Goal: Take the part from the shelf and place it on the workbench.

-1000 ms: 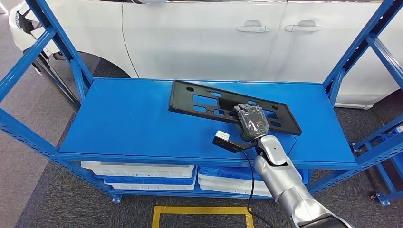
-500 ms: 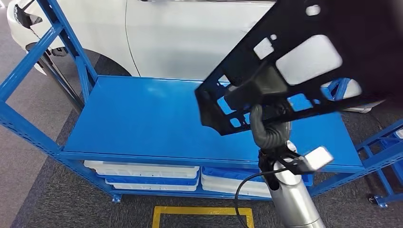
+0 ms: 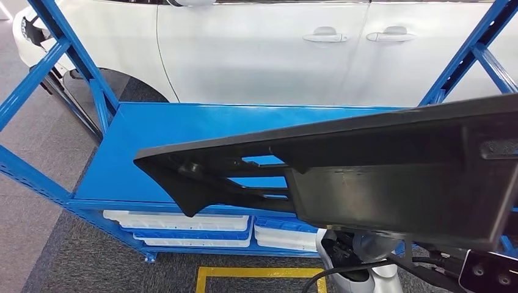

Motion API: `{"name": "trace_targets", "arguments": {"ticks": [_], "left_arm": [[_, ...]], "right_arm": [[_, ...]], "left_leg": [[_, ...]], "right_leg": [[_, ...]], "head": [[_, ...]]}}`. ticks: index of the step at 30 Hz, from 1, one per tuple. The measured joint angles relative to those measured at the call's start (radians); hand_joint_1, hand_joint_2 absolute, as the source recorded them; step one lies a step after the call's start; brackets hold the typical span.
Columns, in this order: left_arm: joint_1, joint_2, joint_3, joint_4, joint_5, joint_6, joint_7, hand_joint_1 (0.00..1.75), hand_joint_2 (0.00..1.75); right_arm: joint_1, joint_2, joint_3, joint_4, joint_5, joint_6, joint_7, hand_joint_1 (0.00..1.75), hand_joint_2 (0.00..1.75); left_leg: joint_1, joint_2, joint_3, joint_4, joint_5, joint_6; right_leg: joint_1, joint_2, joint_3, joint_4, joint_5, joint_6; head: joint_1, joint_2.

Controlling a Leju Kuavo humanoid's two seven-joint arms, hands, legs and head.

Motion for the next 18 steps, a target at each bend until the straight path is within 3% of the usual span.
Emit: {"name": "trace_targets", "arguments": {"ticks": [2, 3, 4, 5, 7, 8, 12, 14, 16, 18], "left_arm": [[0.001, 0.0, 0.0, 0.0, -0.004, 0.004, 0.004, 0.0, 1.75], [0.002, -0.001, 0.0, 0.0, -0.006, 0.006, 0.006, 0.0, 1.75], [0.002, -0.001, 0.0, 0.0, -0.008, 0.008, 0.008, 0.0, 1.75], [0.002, -0.001, 0.001, 0.0, -0.01, 0.009, 0.01, 0.0, 1.75], [0.002, -0.001, 0.001, 0.0, -0.014, 0.01, 0.012, 0.0, 1.75], [0.001, -0.001, 0.001, 0.0, -0.016, 0.01, 0.012, 0.0, 1.75], [0.0, -0.003, 0.001, 0.0, -0.031, 0.009, 0.017, 0.0, 1.75], [-0.002, -0.006, 0.001, 0.0, -0.037, 0.008, 0.021, 0.0, 1.75], [-0.005, -0.007, 0.001, 0.0, -0.043, 0.006, 0.025, 0.0, 1.75], [-0.004, -0.008, 0.001, 0.0, -0.046, 0.004, 0.032, 0.0, 1.75]], "right_arm": [[0.005, 0.002, 0.009, -0.003, -0.008, 0.007, 0.0, 1.75, 1.75], [0.007, 0.002, 0.012, -0.003, -0.011, 0.015, 0.0, 1.75, 1.75], [0.009, 0.002, 0.015, -0.002, -0.013, 0.028, 0.0, 1.75, 1.75], [0.01, 0.002, 0.019, -0.002, -0.015, 0.043, 0.0, 1.75, 1.75], [0.011, 0.001, 0.028, -0.002, -0.008, 0.068, 0.0, 1.75, 1.75], [0.011, 0.0, 0.033, -0.002, 0.004, 0.073, 0.0, 1.75, 1.75], [0.006, -0.012, 0.058, 0.004, 0.057, 0.046, 0.0, 1.75, 1.75], [-0.004, -0.025, 0.076, 0.011, 0.069, 0.014, 0.0, 1.75, 1.75], [-0.013, -0.042, 0.093, 0.024, 0.076, -0.022, 0.0, 1.75, 1.75], [-0.017, -0.057, 0.107, 0.04, 0.079, -0.058, 0.0, 1.75, 1.75]], "left_leg": [[0.002, 0.0, -0.061, 0.133, -0.059, -0.006], [0.002, 0.0, -0.075, 0.164, -0.063, -0.008], [0.002, 0.0, -0.07, 0.154, -0.048, -0.009], [0.002, 0.0, -0.045, 0.104, -0.016, -0.008], [0.001, 0.001, 0.026, -0.039, 0.047, -0.001], [-0.001, 0.0, 0.048, -0.088, 0.064, 0.005], [-0.001, -0.001, 0.049, -0.115, 0.08, 0.029], [0.003, 0.001, 0.04, -0.121, 0.093, 0.042], [0.003, 0.003, 0.024, -0.122, 0.105, 0.049], [0.002, 0.004, 0.004, -0.12, 0.119, 0.049]], "right_leg": [[0.002, 0.0, -0.001, 0.001, 0.0, -0.003], [0.002, 0.0, -0.001, 0.003, -0.001, -0.003], [0.002, 0.0, -0.002, 0.005, -0.001, -0.003], [0.002, 0.001, -0.001, 0.009, -0.002, -0.002], [0.004, 0.002, -0.004, 0.018, -0.005, 0.004], [0.005, 0.003, -0.007, 0.023, -0.006, 0.008], [0.008, 0.004, -0.018, 0.03, -0.004, 0.028], [0.006, 0.004, -0.037, 0.075, -0.048, 0.039], [0.001, 0.004, -0.081, 0.194, -0.132, 0.048], [-0.003, 0.004, -0.112, 0.301, -0.183, 0.053]], "head": [[0.0, 0.0], [0.0, 0.0], [0.0, 0.0], [0.0, 0.0], [0.0, 0.0], [0.0, 0.0], [0.0, 0.0], [0.0, 0.0], [0.0, 0.0], [0.0, 0.0]]}}
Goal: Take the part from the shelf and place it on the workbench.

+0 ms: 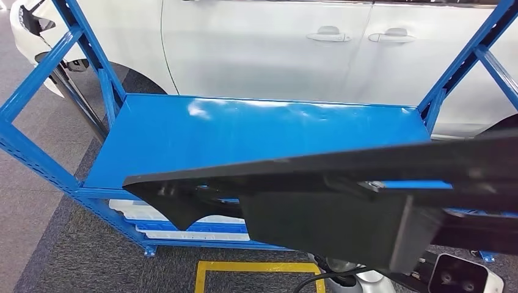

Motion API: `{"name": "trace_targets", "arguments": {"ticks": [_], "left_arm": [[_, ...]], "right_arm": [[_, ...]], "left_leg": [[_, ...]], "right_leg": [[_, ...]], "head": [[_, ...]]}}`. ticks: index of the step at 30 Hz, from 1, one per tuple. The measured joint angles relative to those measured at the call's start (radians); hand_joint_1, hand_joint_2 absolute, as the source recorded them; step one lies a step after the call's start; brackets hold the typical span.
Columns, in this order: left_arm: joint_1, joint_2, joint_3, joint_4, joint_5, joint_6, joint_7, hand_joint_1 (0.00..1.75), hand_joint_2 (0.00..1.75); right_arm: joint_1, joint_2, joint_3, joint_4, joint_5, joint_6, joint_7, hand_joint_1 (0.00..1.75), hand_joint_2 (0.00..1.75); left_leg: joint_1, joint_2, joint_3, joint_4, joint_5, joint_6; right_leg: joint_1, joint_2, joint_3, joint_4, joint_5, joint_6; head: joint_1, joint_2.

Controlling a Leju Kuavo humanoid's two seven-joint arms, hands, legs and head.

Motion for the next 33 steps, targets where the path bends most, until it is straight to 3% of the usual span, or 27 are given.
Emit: {"name": "trace_targets", "arguments": {"ticks": [1, 2, 5, 7, 9, 10, 12, 14, 15, 16, 17, 18, 20, 21, 22, 24, 25, 26, 27, 29, 30, 31, 32, 33], "left_arm": [[0.001, -0.001, 0.0, 0.0, 0.0, 0.001, 0.006, 0.0, 1.75], [0.001, -0.002, 0.0, 0.0, 0.0, 0.002, 0.012, 0.0, 1.75], [0.005, -0.006, 0.0, 0.0, -0.004, 0.005, 0.032, 0.0, 1.75], [0.007, -0.009, 0.0, 0.0, -0.007, 0.007, 0.038, 0.0, 1.75], [0.008, -0.009, 0.0, 0.0, -0.01, 0.009, 0.045, 0.0, 1.75], [0.009, -0.009, 0.0, 0.0, -0.011, 0.01, 0.053, 0.0, 1.75], [0.012, -0.01, 0.0, 0.0, -0.016, 0.014, 0.074, 0.0, 1.75], [0.017, -0.011, 0.0, 0.0, -0.024, 0.019, 0.091, 0.0, 1.75], [0.019, -0.011, 0.0, 0.0, -0.028, 0.021, 0.096, 0.0, 1.75], [0.021, -0.011, 0.0, 0.0, -0.032, 0.022, 0.1, 0.0, 1.75], [0.022, -0.011, 0.0, 0.0, -0.036, 0.023, 0.103, 0.0, 1.75], [0.023, -0.011, 0.0, 0.0, -0.039, 0.024, 0.105, 0.0, 1.75], [0.021, -0.011, 0.0, 0.0, -0.045, 0.024, 0.107, 0.0, 1.75], [0.02, -0.011, 0.0, 0.0, -0.048, 0.024, 0.107, 0.0, 1.75], [0.02, -0.011, 0.0, 0.0, -0.05, 0.025, 0.108, 0.0, 1.75], [0.022, -0.012, 0.0, 0.0, -0.052, 0.027, 0.109, 0.0, 1.75], [0.021, -0.013, 0.0, 0.0, -0.051, 0.029, 0.109, 0.0, 1.75], [0.021, -0.014, 0.001, 0.0, -0.05, 0.03, 0.109, 0.0, 1.75], [0.02, -0.014, 0.002, 0.0, -0.049, 0.032, 0.109, 0.0, 1.75], [0.02, -0.015, 0.004, 0.0, -0.048, 0.033, 0.109, 0.0, 1.75], [0.021, -0.015, 0.005, 0.0, -0.048, 0.033, 0.109, 0.0, 1.75], [0.022, -0.015, 0.006, 0.0, -0.047, 0.033, 0.109, 0.0, 1.75], [0.023, -0.015, 0.007, 0.0, -0.047, 0.033, 0.109, 0.0, 1.75], [0.023, -0.015, 0.007, 0.0, -0.046, 0.033, 0.109, 0.0, 1.75]], "right_arm": [[-0.001, -0.006, 0.004, 0.007, 0.0, -0.016, 0.0, 1.75, 1.75], [-0.002, -0.011, 0.006, 0.012, 0.0, -0.031, 0.0, 1.75, 1.75], [-0.007, -0.021, 0.007, 0.016, 0.0, -0.058, 0.0, 1.75, 1.75], [-0.011, -0.026, 0.007, 0.016, 0.0, -0.064, 0.0, 1.75, 1.75], [-0.013, -0.031, 0.007, 0.016, 0.0, -0.067, 0.0, 1.75, 1.75], [-0.013, -0.032, 0.007, 0.016, 0.0, -0.067, 0.0, 1.75, 1.75], [-0.005, -0.034, 0.0, 0.012, 0.002, -0.054, 0.0, 1.75, 1.75], [0.012, -0.034, -0.016, 0.002, 0.008, -0.027, 0.0, 1.75, 1.75], [0.022, -0.034, -0.026, -0.004, 0.013, -0.014, 0.0, 1.75, 1.75], [0.031, -0.034, -0.036, -0.01, 0.018, -0.004, 0.0, 1.75, 1.75], [0.038, -0.034, -0.045, -0.015, 0.022, 0.003, 0.0, 1.75, 1.75], [0.044, -0.034, -0.052, -0.02, 0.027, 0.007, 0.0, 1.75, 1.75], [0.053, -0.034, -0.066, -0.036, 0.042, 0.007, 0.0, 1.75, 1.75], [0.057, -0.034, -0.072, -0.045, 0.053, 0.003, 0.0, 1.75, 1.75], [0.06, -0.033, -0.077, -0.054, 0.065, -0.001, 0.0, 1.75, 1.75], [0.065, -0.034, -0.083, -0.065, 0.076, -0.006, 0.0, 1.75, 1.75], [0.066, -0.035, -0.085, -0.067, 0.074, -0.004, 0.0, 1.75, 1.75], [0.066, -0.036, -0.088, -0.067, 0.07, 0.0, 0.0, 1.75, 1.75], [0.066, -0.039, -0.091, -0.067, 0.066, 0.004, 0.0, 1.75, 1.75], [0.066, -0.044, -0.096, -0.067, 0.062, 0.008, 0.0, 1.75, 1.75], [0.066, -0.047, -0.097, -0.066, 0.061, 0.009, 0.0, 1.75, 1.75], [0.067, -0.049, -0.099, -0.066, 0.061, 0.01, 0.0, 1.75, 1.75], [0.067, -0.051, -0.101, -0.066, 0.061, 0.011, 0.0, 1.75, 1.75], [0.067, -0.052, -0.102, -0.066, 0.061, 0.011, 0.0, 1.75, 1.75]], "left_leg": [[0.0, 0.0, -0.011, 0.002, 0.007, -0.001], [-0.001, 0.0, -0.02, 0.003, 0.014, -0.002], [-0.002, -0.003, -0.039, 0.005, 0.034, -0.012], [0.0, -0.003, -0.04, 0.0, 0.05, -0.024], [0.001, -0.003, -0.041, -0.008, 0.064, -0.036], [0.0, -0.003, -0.047, -0.004, 0.057, -0.04], [0.001, -0.003, -0.071, 0.06, -0.017, -0.046], [0.003, -0.003, -0.102, 0.192, -0.119, -0.054], [0.004, -0.003, -0.108, 0.249, -0.145, -0.057], [0.004, -0.003, -0.101, 0.28, -0.148, -0.06], [0.005, -0.002, -0.076, 0.274, -0.131, -0.061], [0.005, -0.002, -0.034, 0.232, -0.108, -0.06], [0.004, -0.003, 0.072, 0.089, -0.094, -0.055], [0.002, -0.004, 0.108, 0.035, -0.098, -0.048], [-0.001, -0.005, 0.127, 0.002, -0.107, -0.042], [-0.003, -0.005, 0.123, -0.007, -0.1, -0.027], [-0.002, -0.002, 0.117, -0.01, -0.092, -0.02], [0.0, 0.001, 0.107, -0.013, -0.08, -0.013], [0.003, 0.003, 0.094, -0.015, -0.066, -0.007], [0.003, 0.006, 0.062, -0.015, -0.04, -0.002], [0.003, 0.006, 0.044, -0.014, -0.027, -0.002], [0.002, 0.007, 0.027, -0.013, -0.015, -0.003], [0.002, 0.007, 0.011, -0.013, -0.003, -0.005], [0.002, 0.007, -0.003, -0.012, 0.009, -0.007]], "right_leg": [[-0.001, 0.0, 0.01, 0.005, 0.003, 0.0], [-0.001, 0.0, 0.041, -0.032, 0.023, -0.002], [0.005, 0.0, 0.178, -0.246, 0.085, -0.018], [0.013, 0.0, 0.205, -0.3, 0.094, -0.026], [0.013, -0.001, 0.196, -0.305, 0.114, -0.036], [0.01, -0.003, 0.188, -0.31, 0.126, -0.043], [0.004, -0.006, 0.167, -0.32, 0.154, -0.055], [0.006, -0.008, 0.139, -0.319, 0.178, -0.06], [0.007, -0.008, 0.124, -0.316, 0.188, -0.06], [0.008, -0.009, 0.109, -0.313, 0.197, -0.058], [0.008, -0.009, 0.094, -0.308, 0.205, -0.057], [0.008, -0.009, 0.079, -0.301, 0.212, -0.054], [0.008, -0.009, 0.054, -0.285, 0.223, -0.046], [0.009, -0.009, 0.047, -0.279, 0.228, -0.041], [0.01, -0.009, 0.043, -0.275, 0.234, -0.035], [0.01, -0.008, 0.041, -0.276, 0.249, -0.023], [0.009, -0.005, 0.036, -0.273, 0.246, -0.017], [0.007, -0.003, 0.026, -0.258, 0.225, -0.011], [0.005, -0.002, 0.012, -0.225, 0.185, -0.005], [0.0, -0.001, -0.024, -0.102, 0.078, 0.004], [-0.002, -0.001, -0.035, -0.037, 0.045, 0.008], [-0.003, -0.001, -0.035, 0.007, 0.037, 0.01], [-0.004, -0.001, -0.018, 0.019, 0.051, 0.011], [-0.004, -0.001, 0.017, -0.009, 0.079, 0.009]], "head": [[0.0, 0.0], [0.0, 0.0], [0.0, 0.0], [0.0, 0.0], [0.0, 0.0], [0.0, 0.0], [0.0, 0.0], [0.0, 0.0], [0.0, 0.0], [0.0, 0.0], [0.0, 0.0], [0.0, 0.0], [0.0, 0.0], [0.0, 0.0], [0.0, 0.0], [0.0, 0.0], [0.0, 0.0], [0.0, 0.0], [0.0, 0.0], [0.0, 0.0], [0.0, 0.0], [0.0, 0.0], [0.0, 0.0], [0.0, 0.0]]}}
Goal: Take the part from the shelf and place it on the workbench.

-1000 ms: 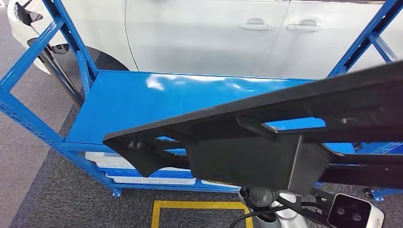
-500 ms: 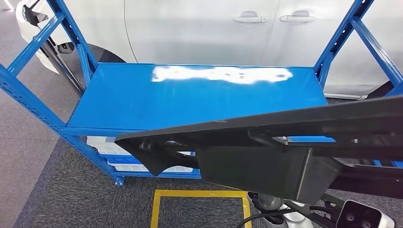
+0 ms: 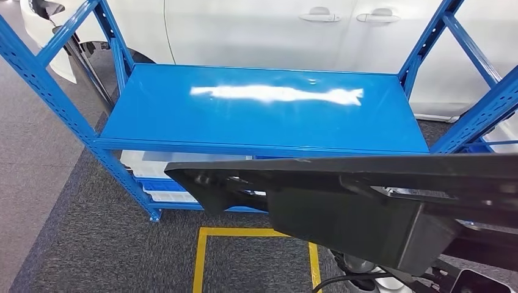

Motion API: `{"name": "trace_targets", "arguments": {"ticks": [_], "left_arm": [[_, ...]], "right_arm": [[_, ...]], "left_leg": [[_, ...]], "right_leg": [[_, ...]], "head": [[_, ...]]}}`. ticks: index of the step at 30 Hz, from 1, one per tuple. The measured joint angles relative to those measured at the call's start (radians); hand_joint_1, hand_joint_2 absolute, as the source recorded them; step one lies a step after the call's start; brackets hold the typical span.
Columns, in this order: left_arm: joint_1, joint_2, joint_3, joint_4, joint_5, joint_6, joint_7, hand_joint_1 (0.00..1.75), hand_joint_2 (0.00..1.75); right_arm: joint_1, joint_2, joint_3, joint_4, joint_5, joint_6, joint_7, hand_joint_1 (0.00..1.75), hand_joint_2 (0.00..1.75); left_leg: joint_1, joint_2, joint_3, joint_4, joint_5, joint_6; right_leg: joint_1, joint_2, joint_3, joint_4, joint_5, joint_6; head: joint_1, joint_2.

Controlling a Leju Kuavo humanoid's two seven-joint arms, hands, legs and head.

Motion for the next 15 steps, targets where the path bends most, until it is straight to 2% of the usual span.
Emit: {"name": "trace_targets", "arguments": {"ticks": [1, 3, 4, 5, 7, 8, 9, 10, 11, 12, 13, 14, 15], "left_arm": [[0.0, 0.0, 0.0, 0.0, 0.001, 0.0, 0.0, 0.0, 1.75], [0.0, 0.0, 0.0, 0.0, 0.001, 0.0, 0.0, 0.0, 1.75], [0.0, -0.001, 0.001, 0.0, 0.001, 0.0, 0.0, 0.0, 1.75], [0.0, -0.001, 0.001, 0.0, 0.001, 0.0, 0.0, 0.0, 1.75], [0.002, -0.001, 0.002, 0.0, 0.001, 0.0, 0.0, 0.0, 1.75], [0.003, 0.0, 0.004, 0.0, 0.001, 0.0, 0.0, 0.0, 1.75], [0.004, 0.0, 0.005, 0.0, 0.001, 0.0, 0.001, 0.0, 1.75], [0.004, 0.0, 0.006, 0.0, 0.001, 0.0, 0.001, 0.0, 1.75], [0.004, 0.0, 0.008, 0.0, 0.001, 0.0, 0.001, 0.0, 1.75], [0.004, 0.0, 0.011, 0.0, 0.001, 0.001, 0.002, 0.0, 1.75], [0.003, 0.0, 0.013, 0.0, 0.001, 0.001, 0.002, 0.0, 1.75], [0.003, 0.0, 0.015, 0.0, 0.001, 0.002, 0.002, 0.0, 1.75], [0.003, 0.0, 0.017, 0.0, 0.001, 0.002, 0.002, 0.0, 1.75]], "right_arm": [[-0.001, -0.001, -0.001, 0.0, 0.0, 0.001, 0.0, 1.75, 1.75], [-0.003, -0.002, -0.001, 0.0, 0.0, 0.003, 0.0, 1.75, 1.75], [-0.004, -0.002, -0.002, 0.0, 0.0, 0.003, 0.0, 1.75, 1.75], [-0.004, -0.002, -0.002, -0.001, 0.0, 0.004, 0.0, 1.75, 1.75], [-0.005, -0.003, -0.002, -0.001, 0.0, 0.004, 0.0, 1.75, 1.75], [-0.005, -0.003, -0.002, 0.0, -0.002, 0.005, 0.0, 1.75, 1.75], [-0.006, -0.004, -0.002, 0.0, -0.004, 0.006, 0.0, 1.75, 1.75], [-0.006, -0.004, -0.002, 0.001, -0.009, 0.008, 0.0, 1.75, 1.75], [-0.007, -0.006, -0.002, 0.003, -0.014, 0.009, 0.0, 1.75, 1.75], [-0.008, -0.007, -0.002, 0.006, -0.02, 0.01, 0.0, 1.75, 1.75], [-0.008, -0.009, -0.002, 0.01, -0.024, 0.013, 0.0, 1.75, 1.75], [-0.009, -0.011, -0.003, 0.014, -0.029, 0.018, 0.0, 1.75, 1.75], [-0.009, -0.012, -0.004, 0.018, -0.032, 0.026, 0.0, 1.75, 1.75]], "left_leg": [[0.0, 0.0, -0.012, 0.001, 0.011, -0.003], [-0.002, -0.002, -0.027, 0.002, 0.031, -0.012], [-0.002, -0.003, -0.03, 0.001, 0.041, -0.018], [-0.002, -0.003, -0.031, -0.002, 0.051, -0.024], [-0.001, -0.003, -0.035, -0.006, 0.061, -0.036], [-0.001, -0.004, -0.043, 0.007, 0.042, -0.041], [0.0, -0.004, -0.055, 0.038, 0.004, -0.044], [0.002, -0.004, -0.071, 0.089, -0.05, -0.046], [0.002, -0.004, -0.087, 0.155, -0.104, -0.048], [0.003, -0.004, -0.099, 0.222, -0.14, -0.051], [0.003, -0.004, -0.102, 0.272, -0.152, -0.053], [0.003, -0.004, -0.093, 0.296, -0.141, -0.054], [0.003, -0.004, -0.065, 0.284, -0.115, -0.054]], "right_leg": [[0.0, 0.0, 0.053, -0.061, 0.023, -0.004], [0.004, 0.0, 0.172, -0.221, 0.024, -0.015], [0.007, 0.0, 0.208, -0.276, 0.014, -0.021], [0.01, 0.0, 0.223, -0.305, 0.007, -0.026], [0.01, -0.002, 0.211, -0.313, 0.023, -0.041], [0.008, -0.004, 0.201, -0.315, 0.035, -0.05], [0.006, -0.006, 0.189, -0.317, 0.048, -0.058], [0.006, -0.008, 0.175, -0.317, 0.061, -0.064], [0.007, -0.008, 0.159, -0.316, 0.073, -0.068], [0.009, -0.009, 0.143, -0.313, 0.085, -0.069], [0.01, -0.009, 0.126, -0.31, 0.096, -0.068], [0.011, -0.01, 0.108, -0.305, 0.106, -0.067], [0.011, -0.01, 0.09, -0.299, 0.115, -0.065]], "head": [[0.0, 0.0], [0.0, 0.0], [0.0, 0.0], [0.0, 0.0], [0.0, 0.0], [0.0, 0.0], [0.0, 0.0], [0.0, 0.0], [0.0, 0.0], [0.0, 0.0], [0.0, 0.0], [0.0, 0.0], [0.0, 0.0]]}}
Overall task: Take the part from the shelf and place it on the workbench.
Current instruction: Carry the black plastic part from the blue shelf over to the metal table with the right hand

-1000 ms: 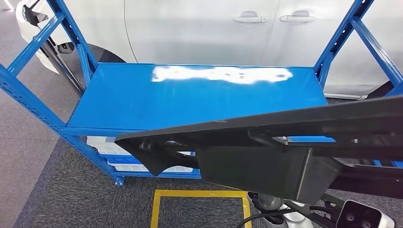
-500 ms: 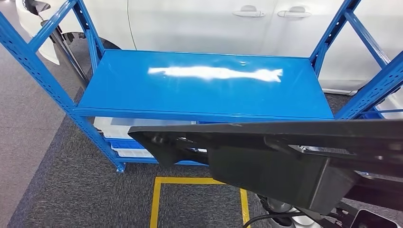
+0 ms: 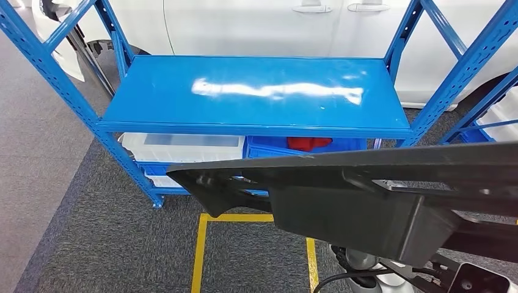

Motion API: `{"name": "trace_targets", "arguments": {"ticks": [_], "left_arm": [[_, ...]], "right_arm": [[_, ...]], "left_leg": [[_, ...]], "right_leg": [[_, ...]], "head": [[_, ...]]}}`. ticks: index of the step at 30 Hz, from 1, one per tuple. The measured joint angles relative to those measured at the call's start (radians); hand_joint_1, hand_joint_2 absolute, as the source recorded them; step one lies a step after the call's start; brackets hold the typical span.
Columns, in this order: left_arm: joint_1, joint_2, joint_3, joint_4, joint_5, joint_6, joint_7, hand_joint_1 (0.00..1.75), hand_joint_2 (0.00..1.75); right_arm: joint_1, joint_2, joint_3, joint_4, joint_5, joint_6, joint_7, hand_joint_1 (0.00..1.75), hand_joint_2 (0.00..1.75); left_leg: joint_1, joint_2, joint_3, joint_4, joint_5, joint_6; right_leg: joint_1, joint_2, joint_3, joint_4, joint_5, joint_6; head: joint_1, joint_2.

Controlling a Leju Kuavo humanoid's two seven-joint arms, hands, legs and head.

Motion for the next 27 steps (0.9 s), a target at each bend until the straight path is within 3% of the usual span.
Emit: {"name": "trace_targets", "arguments": {"ticks": [1, 2, 4, 5, 7, 8, 10, 12, 13, 14, 15, 17, 19, 20, 23, 25, 27], "left_arm": [[0.0, 0.0, 0.001, 0.0, 0.0, 0.0, 0.0, 0.0, 1.75], [-0.001, 0.0, 0.001, 0.0, 0.0, 0.0, 0.0, 0.0, 1.75], [-0.002, 0.0, 0.002, 0.0, 0.0, 0.001, -0.001, 0.0, 1.75], [-0.002, 0.0, 0.002, 0.0, 0.0, 0.001, -0.001, 0.0, 1.75], [-0.002, -0.002, 0.003, 0.0, -0.001, 0.001, -0.001, 0.0, 1.75], [-0.002, -0.003, 0.003, 0.0, -0.004, 0.001, -0.001, 0.0, 1.75], [-0.004, -0.004, 0.004, 0.0, -0.012, 0.0, 0.002, 0.0, 1.75], [-0.007, -0.003, 0.004, 0.0, -0.02, -0.001, 0.005, 0.0, 1.75], [-0.007, -0.004, 0.004, 0.0, -0.023, -0.001, 0.007, 0.0, 1.75], [-0.007, -0.004, 0.004, 0.0, -0.026, -0.001, 0.009, 0.0, 1.75], [-0.006, -0.004, 0.003, 0.0, -0.029, -0.002, 0.01, 0.0, 1.75], [-0.006, -0.006, 0.003, 0.0, -0.03, -0.002, 0.01, 0.0, 1.75], [-0.006, -0.007, 0.003, 0.0, -0.03, -0.002, 0.011, 0.0, 1.75], [-0.005, -0.007, 0.003, 0.0, -0.03, -0.002, 0.011, 0.0, 1.75], [-0.004, -0.007, 0.003, 0.0, -0.03, -0.002, 0.012, 0.0, 1.75], [-0.004, -0.007, 0.004, 0.0, -0.029, -0.002, 0.012, 0.0, 1.75], [-0.002, -0.008, 0.006, 0.0, -0.028, -0.002, 0.013, 0.0, 1.75]], "right_arm": [[0.0, 0.0, -0.002, 0.004, -0.003, 0.01, 0.0, 1.75, 1.75], [0.0, 0.0, -0.004, 0.006, -0.004, 0.02, 0.0, 1.75, 1.75], [0.001, 0.0, -0.008, 0.01, -0.006, 0.038, 0.0, 1.75, 1.75], [0.001, 0.0, -0.011, 0.012, -0.007, 0.047, 0.0, 1.75, 1.75], [-0.002, 0.0, -0.019, 0.018, -0.012, 0.064, 0.0, 1.75, 1.75], [-0.006, 0.0, -0.025, 0.022, -0.016, 0.069, 0.0, 1.75, 1.75], [-0.02, 0.0, -0.036, 0.034, -0.022, 0.07, 0.0, 1.75, 1.75], [-0.03, 0.0, -0.043, 0.045, -0.02, 0.062, 0.0, 1.75, 1.75], [-0.031, 0.0, -0.044, 0.049, -0.016, 0.055, 0.0, 1.75, 1.75], [-0.031, 0.0, -0.043, 0.052, -0.012, 0.047, 0.0, 1.75, 1.75], [-0.032, 0.0, -0.042, 0.055, -0.009, 0.038, 0.0, 1.75, 1.75], [-0.033, 0.0, -0.037, 0.058, -0.006, 0.028, 0.0, 1.75, 1.75], [-0.035, 0.0, -0.029, 0.057, -0.007, 0.024, 0.0, 1.75, 1.75], [-0.035, 0.0, -0.026, 0.057, -0.007, 0.024, 0.0, 1.75, 1.75], [-0.036, 0.001, -0.02, 0.057, -0.009, 0.023, 0.0, 1.75, 1.75], [-0.037, 0.002, -0.017, 0.057, -0.01, 0.028, 0.0, 1.75, 1.75], [-0.038, 0.005, -0.014, 0.058, -0.01, 0.035, 0.0, 1.75, 1.75]], "left_leg": [[0.0, 0.0, 0.045, -0.048, 0.026, 0.002], [-0.001, 0.0, 0.101, -0.119, 0.032, 0.005], [-0.005, -0.001, 0.187, -0.25, 0.014, 0.015], [-0.008, -0.002, 0.202, -0.282, 0.002, 0.02], [-0.007, 0.0, 0.194, -0.292, 0.013, 0.031], [-0.006, 0.001, 0.187, -0.294, 0.022, 0.038], [-0.001, 0.006, 0.167, -0.299, 0.047, 0.05], [-0.002, 0.007, 0.138, -0.297, 0.07, 0.055], [-0.002, 0.007, 0.123, -0.296, 0.081, 0.054], [-0.002, 0.007, 0.107, -0.295, 0.091, 0.053], [-0.002, 0.007, 0.092, -0.294, 0.1, 0.05], [-0.002, 0.006, 0.069, -0.294, 0.117, 0.044], [-0.003, 0.006, 0.058, -0.294, 0.131, 0.033], [-0.003, 0.007, 0.056, -0.295, 0.137, 0.028], [-0.001, 0.007, 0.052, -0.298, 0.146, 0.01], [0.0, 0.006, 0.028, -0.24, 0.099, 0.002], [0.001, 0.005, -0.018, -0.11, 0.022, -0.002]], "right_leg": [[0.0, 0.0, -0.017, 0.007, 0.008, 0.003], [0.001, 0.0, -0.031, 0.015, 0.014, 0.006], [0.003, -0.001, -0.049, 0.027, 0.026, 0.016], [0.003, -0.002, -0.052, 0.028, 0.033, 0.022], [0.002, -0.002, -0.057, 0.028, 0.044, 0.035], [0.001, 0.0, -0.064, 0.036, 0.033, 0.041], [-0.004, 0.004, -0.09, 0.102, -0.04, 0.051], [-0.008, 0.006, -0.124, 0.23, -0.133, 0.058], [-0.01, 0.006, -0.133, 0.285, -0.154, 0.061], [-0.012, 0.006, -0.128, 0.312, -0.151, 0.063], [-0.013, 0.005, -0.106, 0.302, -0.129, 0.064], [-0.014, 0.006, -0.013, 0.183, -0.078, 0.058], [-0.009, 0.006, 0.079, 0.041, -0.076, 0.047], [-0.006, 0.006, 0.101, 0.002, -0.085, 0.042], [-0.005, 0.004, 0.102, -0.021, -0.077, 0.024], [-0.009, 0.0, 0.098, -0.028, -0.064, 0.009], [-0.007, -0.003, 0.09, -0.026, -0.057, 0.002]], "head": [[0.0, 0.0], [0.0, 0.0], [0.0, 0.0], [0.0, 0.0], [0.0, 0.0], [0.0, 0.0], [0.0, 0.0], [0.0, 0.0], [0.0, 0.0], [0.0, 0.0], [0.0, 0.0], [0.0, 0.0], [0.0, 0.0], [0.0, 0.0], [0.0, 0.0], [0.0, 0.0], [0.0, 0.0]]}}
